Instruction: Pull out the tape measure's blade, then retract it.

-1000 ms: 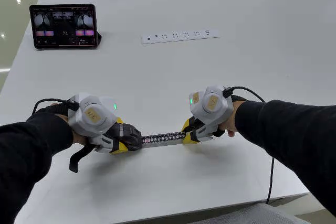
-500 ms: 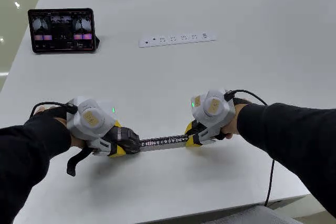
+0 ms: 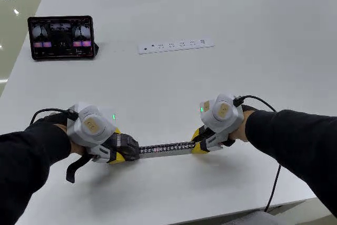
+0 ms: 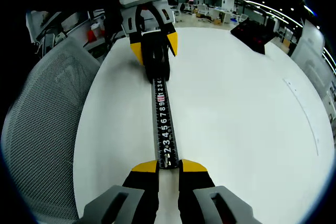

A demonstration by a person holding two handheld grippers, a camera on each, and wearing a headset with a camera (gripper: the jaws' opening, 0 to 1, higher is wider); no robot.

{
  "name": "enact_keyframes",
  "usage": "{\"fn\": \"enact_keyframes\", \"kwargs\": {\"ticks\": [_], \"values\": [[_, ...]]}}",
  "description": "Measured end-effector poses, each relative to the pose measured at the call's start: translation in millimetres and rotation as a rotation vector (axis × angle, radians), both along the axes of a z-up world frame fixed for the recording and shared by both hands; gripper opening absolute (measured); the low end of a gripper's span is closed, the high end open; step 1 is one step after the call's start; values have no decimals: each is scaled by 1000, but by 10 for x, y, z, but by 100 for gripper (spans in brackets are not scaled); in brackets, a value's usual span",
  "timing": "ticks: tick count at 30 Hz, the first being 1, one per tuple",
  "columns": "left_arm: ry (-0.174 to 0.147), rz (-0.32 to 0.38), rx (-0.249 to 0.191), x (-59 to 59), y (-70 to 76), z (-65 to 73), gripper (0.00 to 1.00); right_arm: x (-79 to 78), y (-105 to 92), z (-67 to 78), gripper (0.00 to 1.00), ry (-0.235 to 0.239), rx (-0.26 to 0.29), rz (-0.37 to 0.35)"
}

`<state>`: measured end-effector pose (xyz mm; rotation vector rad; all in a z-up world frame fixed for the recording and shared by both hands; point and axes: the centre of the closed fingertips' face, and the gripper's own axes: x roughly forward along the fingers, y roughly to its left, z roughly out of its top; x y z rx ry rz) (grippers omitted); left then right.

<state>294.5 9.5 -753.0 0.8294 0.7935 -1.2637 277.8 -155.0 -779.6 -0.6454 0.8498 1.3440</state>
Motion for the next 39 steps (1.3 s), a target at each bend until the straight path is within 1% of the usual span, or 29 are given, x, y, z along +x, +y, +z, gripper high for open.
{"fn": "enact_keyframes", "kwargs": {"ticks": [4, 7, 11, 17, 23, 32, 39], "values": [[-2, 0, 9, -1, -2, -7, 32, 0, -3, 0, 9, 4, -3, 0], [-4, -2, 6, 2, -6, -10, 32, -1, -4, 1, 9, 2, -9, 6], [5, -1, 5, 4, -9, -12, 32, 3, -17, -2, 9, 1, -11, 4], [2, 1, 6, -3, -6, -7, 32, 22, -113, -5, 9, 3, -17, 2], [1, 7, 9, -14, -8, 6, 32, 23, -164, -10, 9, -1, -24, 17], [1, 13, 13, -13, -5, 10, 32, 24, -261, -11, 9, 1, -45, 12], [0, 17, 13, -18, -5, 12, 32, 28, -326, -7, 9, 8, -48, -2]]}}
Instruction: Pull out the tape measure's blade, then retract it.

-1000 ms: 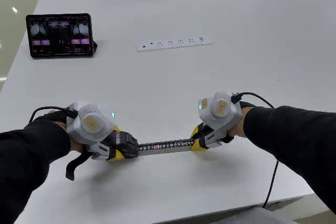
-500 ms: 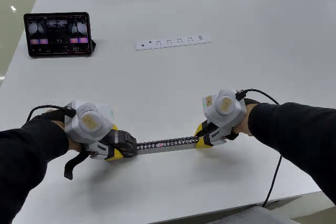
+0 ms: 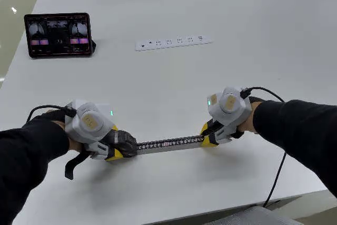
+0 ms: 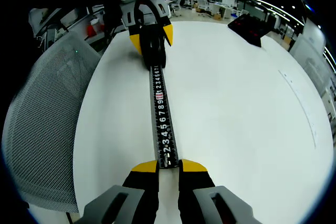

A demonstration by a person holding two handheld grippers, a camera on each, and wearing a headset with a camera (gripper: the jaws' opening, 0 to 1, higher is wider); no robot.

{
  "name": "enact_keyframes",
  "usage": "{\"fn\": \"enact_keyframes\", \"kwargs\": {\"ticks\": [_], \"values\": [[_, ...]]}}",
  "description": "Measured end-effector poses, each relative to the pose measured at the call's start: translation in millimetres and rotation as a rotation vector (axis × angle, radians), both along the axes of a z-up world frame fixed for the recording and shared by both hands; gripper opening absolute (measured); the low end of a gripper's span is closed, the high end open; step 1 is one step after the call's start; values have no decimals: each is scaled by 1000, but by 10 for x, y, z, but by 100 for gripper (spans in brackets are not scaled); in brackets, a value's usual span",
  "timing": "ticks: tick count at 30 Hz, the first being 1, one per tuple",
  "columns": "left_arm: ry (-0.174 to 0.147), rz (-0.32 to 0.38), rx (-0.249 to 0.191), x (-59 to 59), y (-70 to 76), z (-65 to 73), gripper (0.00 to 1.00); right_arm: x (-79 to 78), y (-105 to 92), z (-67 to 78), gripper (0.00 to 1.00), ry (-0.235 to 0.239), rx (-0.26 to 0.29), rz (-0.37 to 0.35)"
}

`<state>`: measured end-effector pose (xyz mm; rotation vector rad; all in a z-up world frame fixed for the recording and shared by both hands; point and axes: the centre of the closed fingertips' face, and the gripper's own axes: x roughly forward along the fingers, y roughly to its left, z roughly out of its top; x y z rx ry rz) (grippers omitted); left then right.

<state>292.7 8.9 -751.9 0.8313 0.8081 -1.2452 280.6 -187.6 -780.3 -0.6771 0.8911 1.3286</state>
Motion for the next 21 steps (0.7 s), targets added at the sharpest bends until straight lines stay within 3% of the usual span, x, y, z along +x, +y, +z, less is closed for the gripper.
{"fn": "enact_keyframes", "kwargs": {"ticks": [21], "values": [[2, 3, -4, 3, -2, 7, 32, 14, -136, 4, 9, -2, -18, 4]]}}
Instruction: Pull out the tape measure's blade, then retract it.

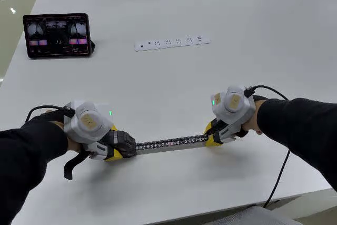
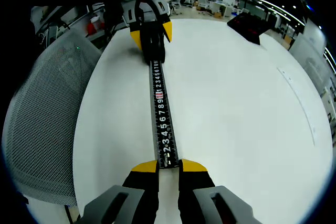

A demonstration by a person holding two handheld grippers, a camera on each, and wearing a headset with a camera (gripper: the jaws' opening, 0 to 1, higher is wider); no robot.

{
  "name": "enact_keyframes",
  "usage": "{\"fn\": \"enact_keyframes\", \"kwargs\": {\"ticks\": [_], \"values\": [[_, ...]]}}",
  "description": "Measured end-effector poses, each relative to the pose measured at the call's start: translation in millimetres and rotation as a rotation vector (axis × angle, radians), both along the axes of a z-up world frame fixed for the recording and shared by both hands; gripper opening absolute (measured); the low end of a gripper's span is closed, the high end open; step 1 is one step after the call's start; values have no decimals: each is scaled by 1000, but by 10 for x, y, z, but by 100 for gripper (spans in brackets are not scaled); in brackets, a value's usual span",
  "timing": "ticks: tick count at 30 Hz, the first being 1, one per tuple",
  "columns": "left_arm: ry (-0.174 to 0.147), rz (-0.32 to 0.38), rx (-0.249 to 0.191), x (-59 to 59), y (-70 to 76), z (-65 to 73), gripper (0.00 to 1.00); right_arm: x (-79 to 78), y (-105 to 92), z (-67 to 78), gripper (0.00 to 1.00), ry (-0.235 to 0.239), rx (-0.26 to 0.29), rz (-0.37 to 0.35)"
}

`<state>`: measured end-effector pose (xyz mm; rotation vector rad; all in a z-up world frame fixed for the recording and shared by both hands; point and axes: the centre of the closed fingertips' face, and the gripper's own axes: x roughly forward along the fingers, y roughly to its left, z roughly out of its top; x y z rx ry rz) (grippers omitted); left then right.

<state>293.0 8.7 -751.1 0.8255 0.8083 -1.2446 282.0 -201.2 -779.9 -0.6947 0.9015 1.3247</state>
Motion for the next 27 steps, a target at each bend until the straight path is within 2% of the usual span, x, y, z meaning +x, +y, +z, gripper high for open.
{"fn": "enact_keyframes", "kwargs": {"ticks": [27], "values": [[0, 5, 3, 38, 15, -38, 32, 5, -206, 3, 9, -3, -13, -12]]}}
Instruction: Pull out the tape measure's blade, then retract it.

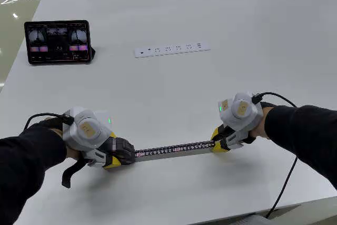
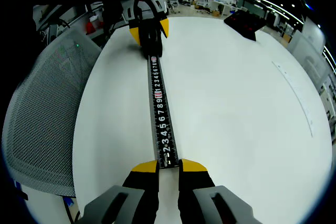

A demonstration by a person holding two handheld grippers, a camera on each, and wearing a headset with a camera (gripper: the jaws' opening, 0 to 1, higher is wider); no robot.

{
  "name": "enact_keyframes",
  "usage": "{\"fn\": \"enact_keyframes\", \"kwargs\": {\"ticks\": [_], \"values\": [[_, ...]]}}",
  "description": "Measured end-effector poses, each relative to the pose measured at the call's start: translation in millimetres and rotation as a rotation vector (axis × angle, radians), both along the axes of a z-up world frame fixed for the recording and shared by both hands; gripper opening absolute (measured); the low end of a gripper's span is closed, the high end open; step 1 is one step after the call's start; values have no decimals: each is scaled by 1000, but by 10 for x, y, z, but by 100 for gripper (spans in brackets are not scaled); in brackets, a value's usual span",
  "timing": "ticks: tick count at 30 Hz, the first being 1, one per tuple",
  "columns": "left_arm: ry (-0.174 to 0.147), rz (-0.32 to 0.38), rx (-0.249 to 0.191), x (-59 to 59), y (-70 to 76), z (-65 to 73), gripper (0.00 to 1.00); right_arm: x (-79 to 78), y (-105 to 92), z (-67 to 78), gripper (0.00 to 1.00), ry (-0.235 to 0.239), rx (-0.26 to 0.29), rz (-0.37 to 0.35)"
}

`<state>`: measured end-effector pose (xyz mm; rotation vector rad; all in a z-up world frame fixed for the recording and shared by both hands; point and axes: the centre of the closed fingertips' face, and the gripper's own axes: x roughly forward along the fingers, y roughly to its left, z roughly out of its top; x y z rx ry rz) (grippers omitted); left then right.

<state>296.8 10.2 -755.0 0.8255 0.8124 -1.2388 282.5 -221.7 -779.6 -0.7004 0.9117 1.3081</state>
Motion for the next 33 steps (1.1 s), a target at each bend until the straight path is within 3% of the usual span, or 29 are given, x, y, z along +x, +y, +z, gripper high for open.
{"fn": "enact_keyframes", "kwargs": {"ticks": [33], "values": [[-3, 0, 3, -30, -14, 13, 32, -5, -178, 0, 10, 2, -10, -26]]}}
